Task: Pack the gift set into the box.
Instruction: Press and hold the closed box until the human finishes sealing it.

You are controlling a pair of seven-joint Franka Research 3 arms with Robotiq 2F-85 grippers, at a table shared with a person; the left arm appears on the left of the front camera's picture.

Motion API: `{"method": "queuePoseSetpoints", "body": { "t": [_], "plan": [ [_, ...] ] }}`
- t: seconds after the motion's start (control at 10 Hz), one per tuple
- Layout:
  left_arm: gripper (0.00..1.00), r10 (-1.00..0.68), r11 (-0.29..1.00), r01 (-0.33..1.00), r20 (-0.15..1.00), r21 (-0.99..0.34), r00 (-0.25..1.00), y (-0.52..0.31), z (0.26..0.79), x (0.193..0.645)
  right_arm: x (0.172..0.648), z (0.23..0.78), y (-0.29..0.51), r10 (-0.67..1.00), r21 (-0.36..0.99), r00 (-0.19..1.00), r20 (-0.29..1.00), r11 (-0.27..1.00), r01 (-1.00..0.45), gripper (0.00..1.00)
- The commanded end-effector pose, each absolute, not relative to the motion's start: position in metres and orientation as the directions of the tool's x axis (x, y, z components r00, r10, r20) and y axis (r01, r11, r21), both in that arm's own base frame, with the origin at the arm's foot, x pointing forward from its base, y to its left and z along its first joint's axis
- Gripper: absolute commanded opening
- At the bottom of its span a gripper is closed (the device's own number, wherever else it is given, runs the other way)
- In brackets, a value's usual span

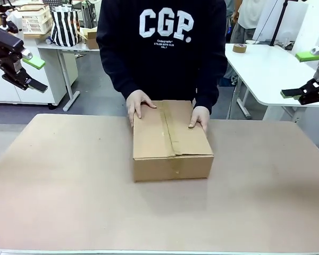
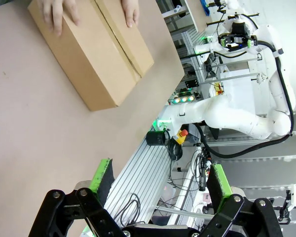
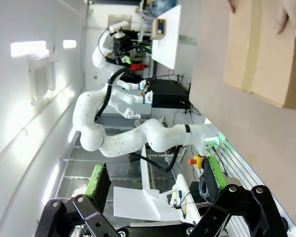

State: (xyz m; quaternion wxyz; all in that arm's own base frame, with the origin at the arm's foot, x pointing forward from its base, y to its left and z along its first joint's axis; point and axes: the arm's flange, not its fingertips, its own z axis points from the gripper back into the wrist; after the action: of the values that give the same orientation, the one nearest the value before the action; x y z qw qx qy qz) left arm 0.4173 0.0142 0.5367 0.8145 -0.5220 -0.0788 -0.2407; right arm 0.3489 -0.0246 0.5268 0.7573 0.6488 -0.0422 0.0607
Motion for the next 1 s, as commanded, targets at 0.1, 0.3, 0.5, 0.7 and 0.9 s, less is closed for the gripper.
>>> {"method": "queuePoseSetpoints", "body": {
  "t": [0.1, 0.3, 0.5, 0.7, 0.9],
  "plan": [
    [1.0, -0.31, 0.35, 0.47, 0.373, -0.81, 0.875, 0.0153, 0.5372, 0.416, 0.349, 0.5303, -0.0247, 0.036, 0.979, 0.99, 0.136, 0.149, -0.14, 1.0],
    [1.0, -0.31, 0.35, 0.47, 0.373, -0.81, 0.875, 0.0153, 0.5372, 0.416, 0.349, 0.5303, -0.0247, 0.036, 0.979, 0.99, 0.136, 0.149, -0.14, 1.0],
    [1.0, -0.31, 0.35, 0.47, 0.373, -0.81, 0.875, 0.0153, 0.5372, 0.416, 0.349, 0.5303, -0.0247, 0.036, 0.979, 0.99, 0.136, 0.149, -0.14, 1.0],
    [1.0, -0.31, 0.35, 0.47, 0.373, -0.81, 0.875, 0.0153, 0.5372, 0.416, 0.349, 0.5303, -0.0247, 0.036, 0.979, 0.99, 0.136, 0.149, -0.14, 1.0],
    [1.0, -0.31, 0.35, 0.47, 0.373, -0.81, 0.875, 0.0153, 0.5372, 0.416, 0.349, 0.5303, -0.0247, 0.036, 0.979, 0.99, 0.136, 0.149, -0.14, 1.0]
  ]
}}
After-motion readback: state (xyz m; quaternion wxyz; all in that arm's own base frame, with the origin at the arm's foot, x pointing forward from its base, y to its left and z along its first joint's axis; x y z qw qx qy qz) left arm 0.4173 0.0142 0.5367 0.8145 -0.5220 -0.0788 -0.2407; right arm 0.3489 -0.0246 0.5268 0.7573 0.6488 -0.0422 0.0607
